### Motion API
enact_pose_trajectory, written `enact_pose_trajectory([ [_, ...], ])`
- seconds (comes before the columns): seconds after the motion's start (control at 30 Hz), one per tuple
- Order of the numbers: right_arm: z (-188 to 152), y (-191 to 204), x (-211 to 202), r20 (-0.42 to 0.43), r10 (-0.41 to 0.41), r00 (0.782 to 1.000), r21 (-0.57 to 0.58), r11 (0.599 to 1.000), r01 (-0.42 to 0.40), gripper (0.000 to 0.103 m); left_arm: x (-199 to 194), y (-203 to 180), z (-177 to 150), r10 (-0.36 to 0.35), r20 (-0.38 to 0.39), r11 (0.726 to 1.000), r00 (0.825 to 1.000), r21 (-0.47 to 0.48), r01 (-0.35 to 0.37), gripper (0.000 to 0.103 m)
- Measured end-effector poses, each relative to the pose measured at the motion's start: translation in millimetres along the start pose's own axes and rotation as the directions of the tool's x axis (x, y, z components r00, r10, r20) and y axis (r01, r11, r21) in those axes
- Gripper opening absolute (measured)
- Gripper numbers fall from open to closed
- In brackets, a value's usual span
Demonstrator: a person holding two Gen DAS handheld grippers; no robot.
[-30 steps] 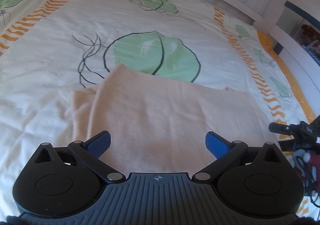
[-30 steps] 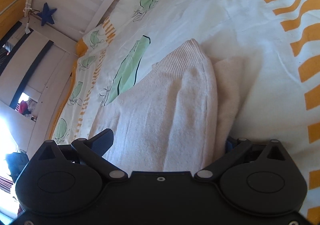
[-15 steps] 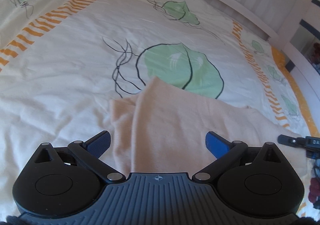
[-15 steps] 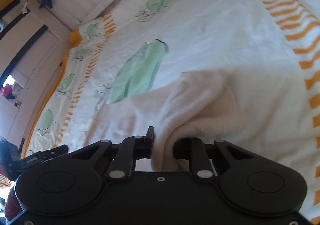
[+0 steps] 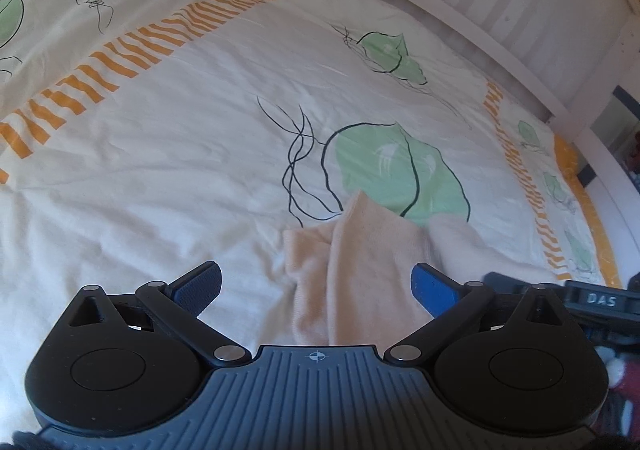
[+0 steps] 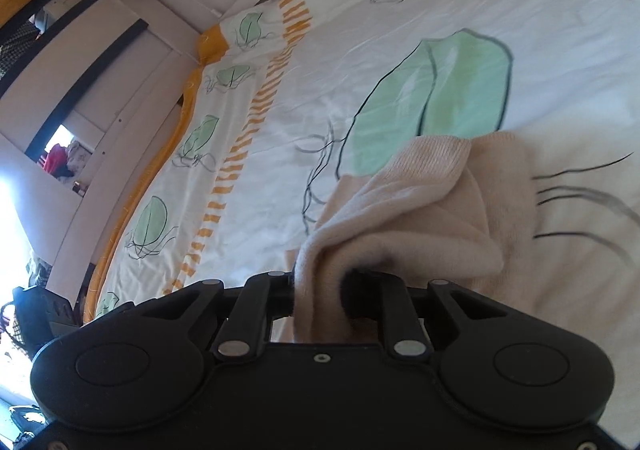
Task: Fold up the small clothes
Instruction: 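Grasp the sweater's side edge with the right tool and lift it, then fold the lifted side over onto the sweater with the right tool, release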
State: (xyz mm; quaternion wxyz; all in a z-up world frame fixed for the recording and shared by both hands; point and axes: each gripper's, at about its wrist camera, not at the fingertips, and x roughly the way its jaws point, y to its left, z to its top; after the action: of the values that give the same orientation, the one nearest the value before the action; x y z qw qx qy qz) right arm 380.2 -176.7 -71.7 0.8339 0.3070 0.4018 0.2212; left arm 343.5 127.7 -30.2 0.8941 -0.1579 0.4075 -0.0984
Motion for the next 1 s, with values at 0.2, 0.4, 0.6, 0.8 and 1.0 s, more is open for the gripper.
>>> enact_pose_trajectory([
  [0.2,-16.5,18.6,25.7,-0.008,-0.077,0.997,-0.053,0.996,0.076,0.026,-1.9,10.0,2.6,0.002,-0.002,1.0,1.0,-0.024,-0.002,0.103],
  [0.4,-23.0,31.9,40.0,0.008,-0.126,0.992,-0.091,0.988,0.126,0.026,-2.8,13.7,2.7,0.003,-0.001,0.999,1.0,-0.037,-0.003,0.103],
  [0.6,-23.1,44.7,58.6,0.005,-0.158,0.987,-0.123,0.98,0.158,0.027,-0.4,16.1,1.5,0.002,-0.011,0.999,1.0,-0.04,-0.003,0.103],
  [0.8,-17.9,27.2,71.8,-0.003,-0.048,0.999,0.024,0.999,0.048,0.056,-1.7,20.9,2.5,0.01,-0.006,0.998,1.0,-0.054,-0.01,0.103],
  [1.0,-8.9,28.7,57.3,0.03,0.078,0.996,0.032,0.996,-0.079,0.061,-0.5,21.6,3.5,0.014,-0.008,0.998,1.0,-0.056,-0.015,0.103],
])
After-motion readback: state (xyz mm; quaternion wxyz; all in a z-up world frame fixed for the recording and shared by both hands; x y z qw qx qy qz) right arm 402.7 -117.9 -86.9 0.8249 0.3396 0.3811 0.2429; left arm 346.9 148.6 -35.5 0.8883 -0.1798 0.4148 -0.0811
